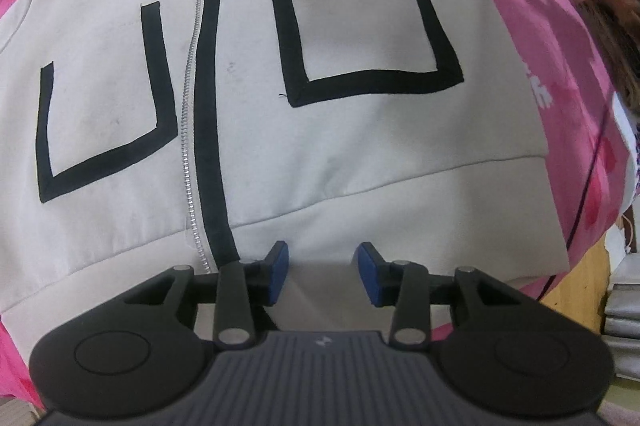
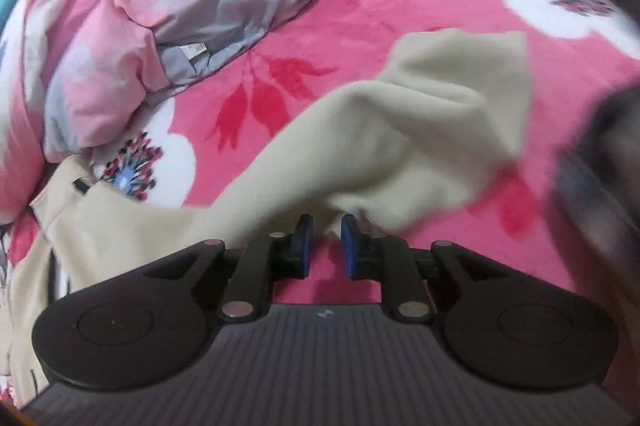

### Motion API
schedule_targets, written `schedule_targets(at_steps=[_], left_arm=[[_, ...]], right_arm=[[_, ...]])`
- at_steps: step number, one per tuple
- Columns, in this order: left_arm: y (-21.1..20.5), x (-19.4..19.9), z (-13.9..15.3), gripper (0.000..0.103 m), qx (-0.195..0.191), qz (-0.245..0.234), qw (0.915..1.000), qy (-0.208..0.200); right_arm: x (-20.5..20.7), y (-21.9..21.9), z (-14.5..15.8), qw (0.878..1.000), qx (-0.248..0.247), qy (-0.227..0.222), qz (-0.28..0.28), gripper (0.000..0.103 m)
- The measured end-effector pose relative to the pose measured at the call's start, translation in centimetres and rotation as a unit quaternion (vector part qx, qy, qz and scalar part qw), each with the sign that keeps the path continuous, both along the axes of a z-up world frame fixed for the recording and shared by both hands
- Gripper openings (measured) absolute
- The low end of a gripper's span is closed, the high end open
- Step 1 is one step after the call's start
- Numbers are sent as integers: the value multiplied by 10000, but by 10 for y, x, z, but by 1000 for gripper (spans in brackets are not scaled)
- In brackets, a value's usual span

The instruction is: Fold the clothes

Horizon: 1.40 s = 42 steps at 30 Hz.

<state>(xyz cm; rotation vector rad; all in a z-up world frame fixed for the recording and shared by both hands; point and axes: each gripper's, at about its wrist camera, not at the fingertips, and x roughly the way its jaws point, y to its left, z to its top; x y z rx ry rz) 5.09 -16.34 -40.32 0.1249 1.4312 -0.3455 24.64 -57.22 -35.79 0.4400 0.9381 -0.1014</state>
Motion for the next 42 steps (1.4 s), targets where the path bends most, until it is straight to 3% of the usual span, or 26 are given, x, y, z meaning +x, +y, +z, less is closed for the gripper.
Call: schedule_targets(at_steps=[2, 4, 6, 9, 12, 13, 16, 19, 22, 24, 26, 29, 32, 37, 40, 42], left_arm=[[3, -1, 0, 42, -46, 29, 10000, -7], [6, -3, 0, 42, -96, 69, 9999, -22], [11, -5, 0, 43, -155, 150, 9998, -41], [17, -9, 0, 43, -251, 301, 9992, -106], [19, -13, 1, 43, -257, 366, 9989, -170], [19, -14, 2, 44, -248, 367, 9988, -186], [25, -12, 3, 45, -327, 450, 9982, -225], [28, -14, 2, 46, -432, 626, 9967, -279], [25, -14, 0, 46, -517, 795, 9949, -343], [24, -12, 1, 46, -571, 886, 9937, -380], [23, -13, 3, 46, -624, 975, 9925, -405], [30, -20, 1, 46, -841, 1116, 9892, -454], [32, -17, -5, 45, -1030, 1197, 9863, -468], [54, -22, -5, 44, -1370, 1381, 9803, -342], [59, -20, -10, 44, -1571, 1400, 9772, -290], [63, -18, -12, 43, -1676, 1352, 9763, -226]], right_arm=[[-34, 20, 18, 9985, 30, -218, 503, 16], [-61, 57, 28, 9884, 0, -365, 1473, 16], [-85, 98, 35, 9667, -40, -462, 2517, 16], [-116, 152, 12, 9223, 94, -223, 3857, 14], [-142, 190, -46, 8788, -897, 349, 4675, 14], [-146, 192, -44, 8778, -978, 159, 4687, 14], [-138, 188, -19, 8869, -693, 414, 4548, 16], [-143, 176, 6, 8934, -150, 282, 4482, 17], [-148, 178, -7, 8871, -28, 520, 4586, 21], [-150, 185, -40, 8794, -318, 1035, 4637, 21], [-144, 191, -39, 8772, -369, 1025, 4677, 21], [-120, 196, -5, 8874, -214, 732, 4546, 22], [-74, 208, 27, 8999, -338, 57, 4347, 22], [28, 228, 27, 9321, -698, -638, 3496, 22], [87, 230, -11, 9534, -1032, -392, 2808, 22], [119, 218, -45, 9672, -1304, 252, 2167, 21]])
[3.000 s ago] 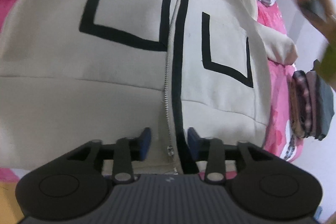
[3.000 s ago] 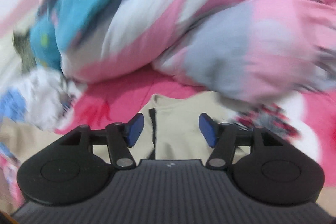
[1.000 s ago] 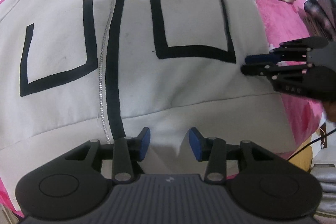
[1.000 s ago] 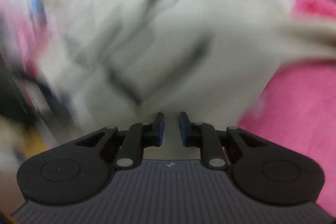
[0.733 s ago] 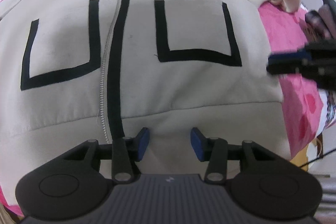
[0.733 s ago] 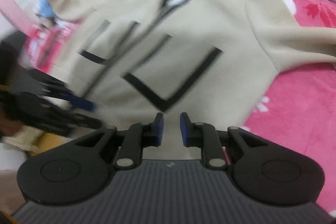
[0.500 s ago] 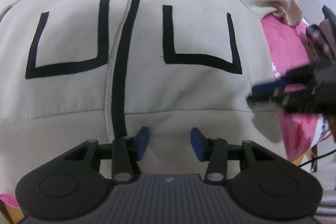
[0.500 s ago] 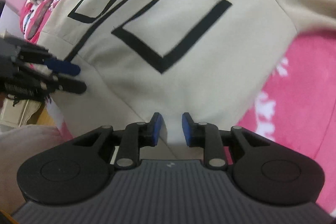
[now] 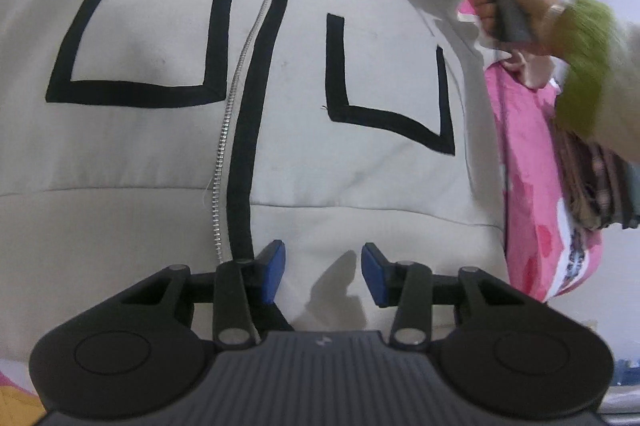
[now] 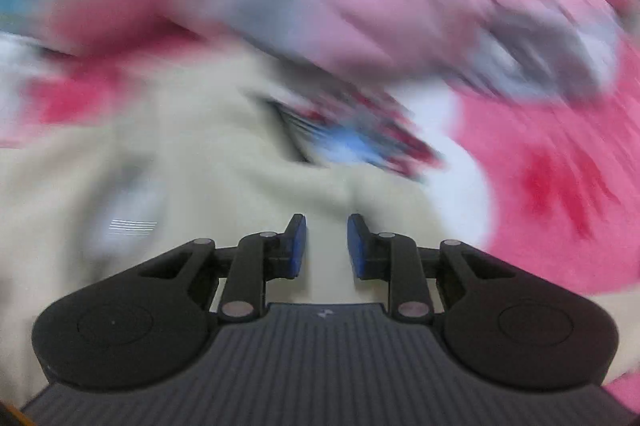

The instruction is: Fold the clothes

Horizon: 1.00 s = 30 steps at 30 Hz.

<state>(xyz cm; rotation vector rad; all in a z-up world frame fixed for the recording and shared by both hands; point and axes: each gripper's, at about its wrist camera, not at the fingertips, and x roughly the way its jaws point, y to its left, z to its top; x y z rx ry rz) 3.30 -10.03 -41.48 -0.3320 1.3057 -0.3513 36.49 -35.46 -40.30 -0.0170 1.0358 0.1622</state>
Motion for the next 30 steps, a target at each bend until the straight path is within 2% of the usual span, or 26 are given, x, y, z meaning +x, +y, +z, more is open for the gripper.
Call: schedule_targets(at_steps=[1, 2, 4, 7, 9, 11, 15, 18, 20, 25, 28, 30], left_arm=[[0, 2, -1, 43, -45, -35, 10000, 25], [2, 3, -2, 43, -99, -59, 9999, 52], [6, 6, -4, 43, -208, -108, 9997, 104], [11, 9, -8, 43, -384, -141, 9990, 168], [15, 8, -8, 43, -487, -131, 9985, 197], [20, 7, -8, 43, -577, -115, 9980, 217], [25, 8, -6, 43, -700, -62, 9972, 260], [40, 9, 7, 45, -828, 108, 9963, 225], [54, 10, 20, 45, -916, 251, 9953, 167], [131, 15, 63, 49, -1120, 1307, 9849, -168], [180, 19, 80, 49, -788, 2084, 9738, -450], [213, 22, 90, 49, -503, 2646, 9610, -630]], right_arm=[[12, -7, -11, 9991, -45, 183, -378, 21], [14, -15, -7, 9967, 234, 211, -743, 21], [10, -13, 11, 9947, 121, 98, -1016, 22], [3, -3, 34, 9964, 262, -166, -794, 24], [10, 14, 35, 9982, 397, -245, -385, 24], [28, 32, 25, 9989, 400, -201, -127, 25], [62, 48, -11, 9979, 450, 233, -394, 25], [57, 48, 8, 9941, 689, 201, -811, 25], [39, 58, 33, 9963, 671, 109, -518, 25], [0, 104, 93, 9927, 1102, 231, 430, 25], [-11, 157, 121, 9812, 1528, 364, 1125, 26], [-11, 200, 133, 9671, 1965, 555, 1516, 29]])
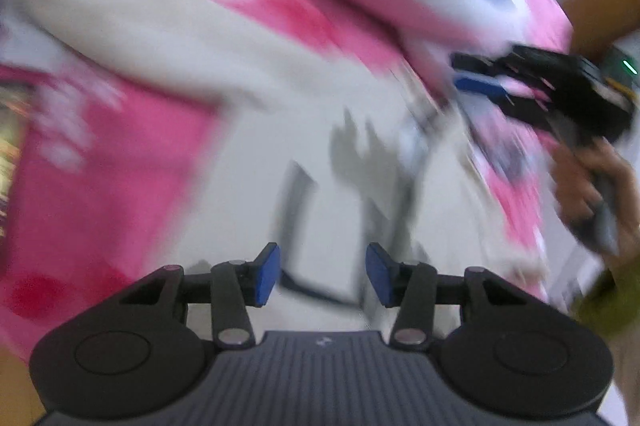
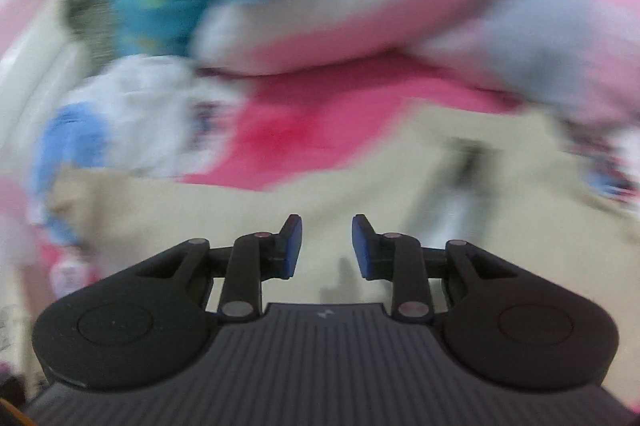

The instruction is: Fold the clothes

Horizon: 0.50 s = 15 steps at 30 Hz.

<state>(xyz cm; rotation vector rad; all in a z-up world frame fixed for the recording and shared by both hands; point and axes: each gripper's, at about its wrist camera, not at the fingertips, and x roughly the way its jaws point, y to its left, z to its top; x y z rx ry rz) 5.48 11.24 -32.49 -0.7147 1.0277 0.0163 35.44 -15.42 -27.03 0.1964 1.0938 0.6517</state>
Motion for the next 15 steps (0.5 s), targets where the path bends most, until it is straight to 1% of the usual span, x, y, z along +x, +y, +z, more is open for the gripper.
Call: schedule_targets(at_steps=[2, 4, 5, 6, 9, 12, 15], left_arm=[[26, 1, 3, 49, 337, 510, 9981, -28], [47, 3, 2, 49, 660, 910, 9937, 23], [53, 3, 2, 49, 762, 1048, 9916, 42], [59, 4, 1, 49, 863, 1186, 9892, 61], [76, 5, 0, 51, 1135, 1526, 9817, 65], [86, 6, -4, 51, 1395, 1852, 9727, 118], [100, 10, -11, 51, 1526, 2111, 9653, 172]], right_arm=[[3, 45, 9, 9976, 512, 264, 373, 30], [6, 90, 14, 9909, 997, 573, 696, 36], [7, 113, 14, 9860, 1231, 741, 843, 43], [7, 135, 15, 9810, 1421, 903, 964, 46], [4, 196, 8, 9704, 1573, 1396, 1190, 48], [-3, 255, -2, 9608, 1544, 1883, 1325, 53], [-12, 307, -12, 9523, 1483, 2256, 1424, 58]])
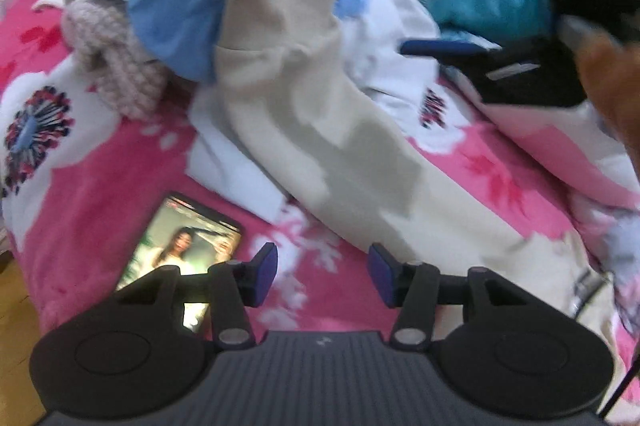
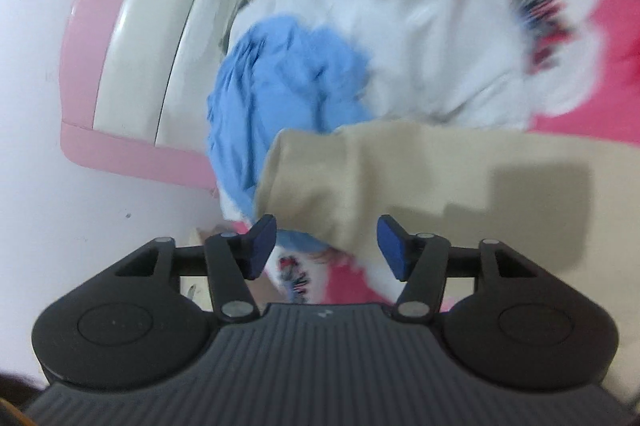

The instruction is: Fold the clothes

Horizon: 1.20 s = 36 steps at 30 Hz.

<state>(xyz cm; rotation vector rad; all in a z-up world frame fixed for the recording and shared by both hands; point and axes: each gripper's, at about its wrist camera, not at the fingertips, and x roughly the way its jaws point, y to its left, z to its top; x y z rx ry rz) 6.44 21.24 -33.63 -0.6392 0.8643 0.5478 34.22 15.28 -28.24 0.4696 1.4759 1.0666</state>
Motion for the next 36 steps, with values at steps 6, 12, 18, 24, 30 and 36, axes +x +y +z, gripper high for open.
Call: schedule_targets(at_steps=[6, 12, 18, 24, 30, 36], left_arm=[[12, -7, -17, 51, -188, 220, 9996, 46], [21, -23, -26, 51, -359, 319, 9987, 168], [27, -34, -29, 51, -464, 244, 9984, 210], [28, -36, -29, 51, -571, 178, 9981, 134], [25, -33, -23, 52, -491, -33, 9988, 23], [10, -25, -22, 52, -527, -440, 9976, -3]], right_arm=[[-11, 84, -5, 9989, -395, -158, 219, 65], [-10, 121, -34, 9968, -792, 38, 34, 65], [-13, 114, -40, 9981, -588, 59, -198, 42], [-16, 94, -21, 9994, -274, -109, -202, 8], [-9, 49, -1, 9985, 192, -155, -494, 7], [-7, -22, 32, 9929, 671, -369, -908, 6]])
